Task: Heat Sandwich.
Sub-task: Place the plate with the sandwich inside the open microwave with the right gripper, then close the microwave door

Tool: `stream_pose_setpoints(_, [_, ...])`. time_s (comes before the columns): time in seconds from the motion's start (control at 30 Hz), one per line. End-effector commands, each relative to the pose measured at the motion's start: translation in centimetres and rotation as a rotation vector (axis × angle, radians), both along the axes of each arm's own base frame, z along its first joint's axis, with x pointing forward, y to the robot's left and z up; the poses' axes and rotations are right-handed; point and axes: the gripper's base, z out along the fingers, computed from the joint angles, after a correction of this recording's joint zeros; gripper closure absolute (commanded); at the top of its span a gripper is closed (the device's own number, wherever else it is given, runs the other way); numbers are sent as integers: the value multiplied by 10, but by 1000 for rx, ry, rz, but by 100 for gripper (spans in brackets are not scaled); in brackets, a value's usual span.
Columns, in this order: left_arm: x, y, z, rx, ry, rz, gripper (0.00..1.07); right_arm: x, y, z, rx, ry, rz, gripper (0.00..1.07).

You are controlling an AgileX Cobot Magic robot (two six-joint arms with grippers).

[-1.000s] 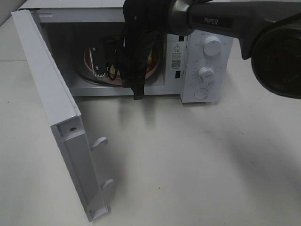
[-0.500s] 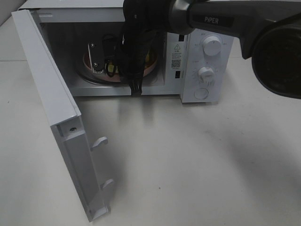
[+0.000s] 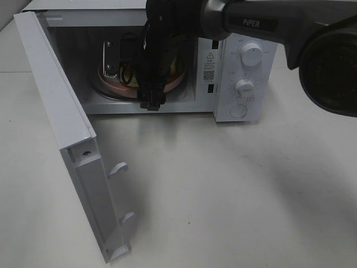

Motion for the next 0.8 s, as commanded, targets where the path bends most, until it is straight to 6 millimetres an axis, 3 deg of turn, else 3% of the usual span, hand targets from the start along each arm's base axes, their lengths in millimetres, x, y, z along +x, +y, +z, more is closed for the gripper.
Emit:
stream_pose_setpoints(0.03, [-3,0,0,-10,-22,0,9,0,-1,8,15,-9,-18,26])
stream_pose_setpoints(0.2, [-3,0,0,-10,-22,0,9,0,-1,8,17,-5,-32,32])
stream_pose_setpoints(0.47, [-3,0,0,-10,-22,0,9,1,-6,13,-7,-26,-67,32])
stream_pose_setpoints(0.8, [-3,0,0,-10,-22,0,9,-21,-15,7,23,-64,-46,32])
